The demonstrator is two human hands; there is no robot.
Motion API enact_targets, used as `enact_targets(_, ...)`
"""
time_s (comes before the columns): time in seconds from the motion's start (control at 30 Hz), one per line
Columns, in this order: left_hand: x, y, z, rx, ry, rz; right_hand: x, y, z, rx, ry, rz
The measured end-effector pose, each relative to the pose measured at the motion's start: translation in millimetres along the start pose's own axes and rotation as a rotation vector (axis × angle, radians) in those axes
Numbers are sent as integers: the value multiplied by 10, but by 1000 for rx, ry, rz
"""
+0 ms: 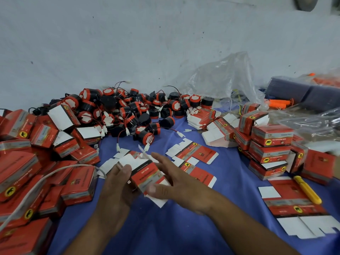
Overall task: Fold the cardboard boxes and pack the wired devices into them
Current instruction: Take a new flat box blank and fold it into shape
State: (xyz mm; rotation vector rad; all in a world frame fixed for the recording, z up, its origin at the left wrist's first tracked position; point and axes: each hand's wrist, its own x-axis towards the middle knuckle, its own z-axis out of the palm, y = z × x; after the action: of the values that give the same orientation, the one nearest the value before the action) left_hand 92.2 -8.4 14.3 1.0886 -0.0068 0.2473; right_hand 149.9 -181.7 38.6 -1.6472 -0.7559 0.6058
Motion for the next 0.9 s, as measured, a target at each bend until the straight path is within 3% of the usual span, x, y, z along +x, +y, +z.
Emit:
enact_targets(0.17,38,-50,17,94,99,17,31,20,25,66,129,-31)
enact_targets(0.4,24,-99,-20,187,123,217,46,11,19,198,181,-144)
enact_targets(0.6,-20,-101,5,702,273,605,65,96,119,-99,291,-267)
enact_targets(0.73,-4,-83,-21,709,276,485,39,224,301,-43,285,-266)
enact_targets(0.9,-13,-86,-31,700,108,280,97,262,336,28,350,-251)
